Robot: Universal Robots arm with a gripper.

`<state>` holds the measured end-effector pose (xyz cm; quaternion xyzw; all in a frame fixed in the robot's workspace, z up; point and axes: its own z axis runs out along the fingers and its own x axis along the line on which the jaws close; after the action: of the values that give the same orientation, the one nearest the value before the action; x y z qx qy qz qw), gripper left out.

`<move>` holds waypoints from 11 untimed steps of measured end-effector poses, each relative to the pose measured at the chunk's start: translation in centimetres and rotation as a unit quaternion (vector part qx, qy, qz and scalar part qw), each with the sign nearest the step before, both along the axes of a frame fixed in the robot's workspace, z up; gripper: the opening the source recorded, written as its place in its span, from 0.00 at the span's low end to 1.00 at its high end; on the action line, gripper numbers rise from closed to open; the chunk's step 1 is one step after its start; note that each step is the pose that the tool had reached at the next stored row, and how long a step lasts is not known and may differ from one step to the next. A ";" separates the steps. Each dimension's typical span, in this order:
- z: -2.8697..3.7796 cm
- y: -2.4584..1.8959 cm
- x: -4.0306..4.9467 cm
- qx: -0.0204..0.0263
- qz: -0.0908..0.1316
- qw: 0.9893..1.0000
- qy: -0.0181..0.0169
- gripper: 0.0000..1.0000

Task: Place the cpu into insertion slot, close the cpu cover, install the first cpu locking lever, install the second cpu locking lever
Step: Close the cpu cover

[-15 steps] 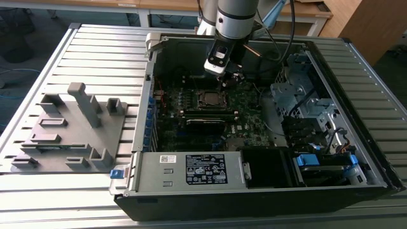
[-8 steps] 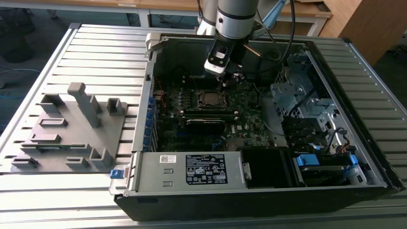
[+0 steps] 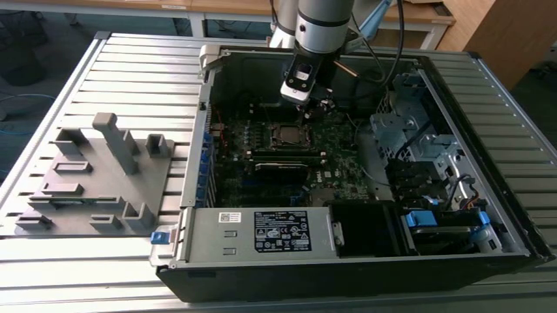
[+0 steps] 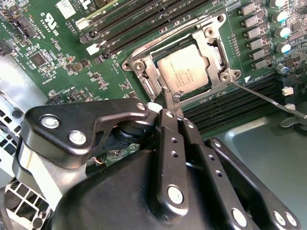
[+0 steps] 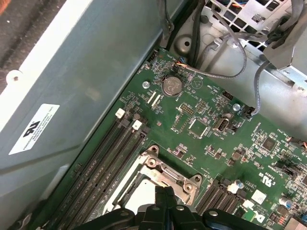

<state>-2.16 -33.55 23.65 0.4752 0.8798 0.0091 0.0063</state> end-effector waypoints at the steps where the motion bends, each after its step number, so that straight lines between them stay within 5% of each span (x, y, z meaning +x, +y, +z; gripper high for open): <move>1: 0.00 0.00 0.00 0.000 0.000 1.000 0.000 0.10; 11: 0.00 0.00 0.00 0.000 0.005 1.000 0.000 0.10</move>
<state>-2.16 -33.55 23.65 0.4707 0.8822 0.0092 0.0063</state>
